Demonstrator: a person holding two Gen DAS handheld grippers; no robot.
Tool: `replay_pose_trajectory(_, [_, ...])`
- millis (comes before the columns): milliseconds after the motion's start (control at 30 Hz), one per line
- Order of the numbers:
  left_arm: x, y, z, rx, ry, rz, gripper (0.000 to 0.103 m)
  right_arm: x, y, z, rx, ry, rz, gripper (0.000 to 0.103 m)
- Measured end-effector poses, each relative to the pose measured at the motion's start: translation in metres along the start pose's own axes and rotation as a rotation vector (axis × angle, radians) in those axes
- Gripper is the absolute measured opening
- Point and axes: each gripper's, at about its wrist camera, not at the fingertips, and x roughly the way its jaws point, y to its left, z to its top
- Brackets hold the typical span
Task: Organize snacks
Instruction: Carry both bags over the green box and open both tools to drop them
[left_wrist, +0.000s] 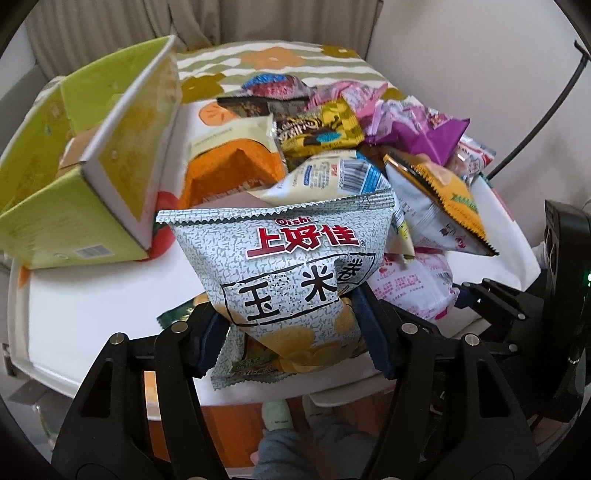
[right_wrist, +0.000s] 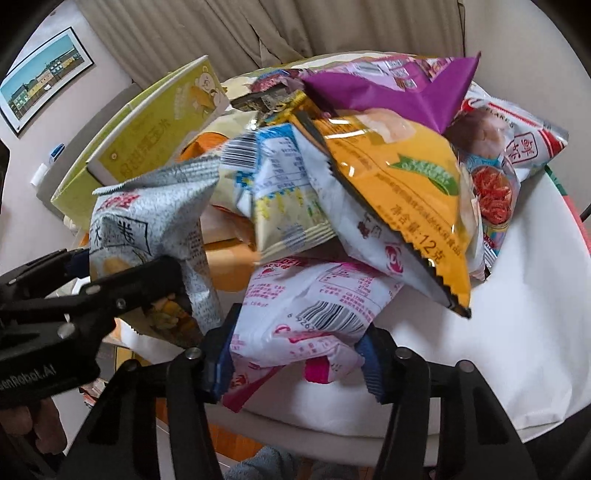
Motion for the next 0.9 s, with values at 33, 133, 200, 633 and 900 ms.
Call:
replay_pose_trajectory(33, [-0.006, 0.002, 0.000, -0.010, -0.006, 0.001, 0.061, -0.002, 0.002, 0.001, -0.002, -0.004, 0.002, 0.052])
replay_pose_trajectory(133, [-0.022, 0.007, -0.002, -0.032, -0.029, 0.006, 0.061, -0.014, 0.008, -0.001, -0.015, -0.015, 0.010, 0.052])
replay_pose_trajectory(200, [-0.033, 0.009, -0.003, -0.043, -0.048, 0.015, 0.061, -0.025, 0.015, -0.002, -0.028, -0.027, 0.022, 0.052])
replay_pose_trajectory(633, [-0.126, 0.060, 0.012, -0.266, -0.206, 0.117, 0.061, -0.084, 0.071, 0.039, -0.168, -0.133, 0.134, 0.052])
replay_pose_trajectory(900, [-0.161, 0.121, 0.035, -0.294, -0.266, 0.218, 0.061, -0.085, 0.133, 0.097, -0.288, -0.194, 0.149, 0.052])
